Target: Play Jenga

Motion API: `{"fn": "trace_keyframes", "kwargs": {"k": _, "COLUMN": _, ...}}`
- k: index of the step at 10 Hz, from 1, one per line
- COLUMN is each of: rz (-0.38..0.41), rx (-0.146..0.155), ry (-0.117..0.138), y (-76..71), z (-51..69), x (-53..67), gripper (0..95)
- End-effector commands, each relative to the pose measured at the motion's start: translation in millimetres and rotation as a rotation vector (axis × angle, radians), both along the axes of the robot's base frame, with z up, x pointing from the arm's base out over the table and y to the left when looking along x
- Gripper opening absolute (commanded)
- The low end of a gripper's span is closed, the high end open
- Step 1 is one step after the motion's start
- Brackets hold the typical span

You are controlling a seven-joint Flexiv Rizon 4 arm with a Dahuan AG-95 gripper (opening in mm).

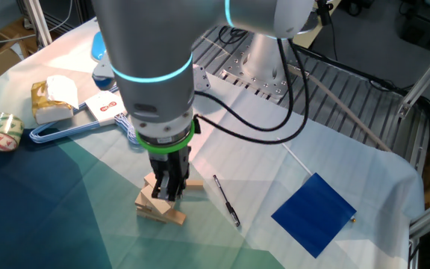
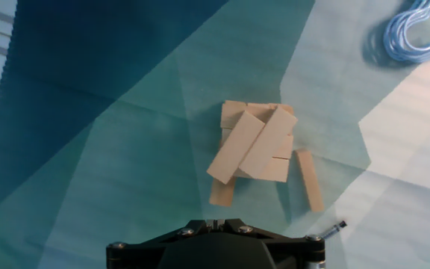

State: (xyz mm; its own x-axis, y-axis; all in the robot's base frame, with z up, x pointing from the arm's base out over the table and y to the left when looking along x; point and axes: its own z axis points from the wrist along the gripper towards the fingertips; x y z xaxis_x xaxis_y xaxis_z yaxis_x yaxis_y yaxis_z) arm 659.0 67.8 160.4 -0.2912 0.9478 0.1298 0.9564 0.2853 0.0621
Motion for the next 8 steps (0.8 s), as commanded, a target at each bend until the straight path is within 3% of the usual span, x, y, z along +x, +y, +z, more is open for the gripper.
{"fn": "trace_keyframes", "kwargs": {"k": 1, "rz": -0.042, "rx": -0.009, "ry": 0.005, "y": 7.4, "z": -8.7, "x": 6.8, "gripper": 0.0}}
{"fn": "trace_keyframes", "kwargs": {"k": 8, "rz": -0.112, "rx": -0.032, "ry": 0.006, "y": 23.7, "z": -32.5, "x": 18.2, "gripper": 0.0}}
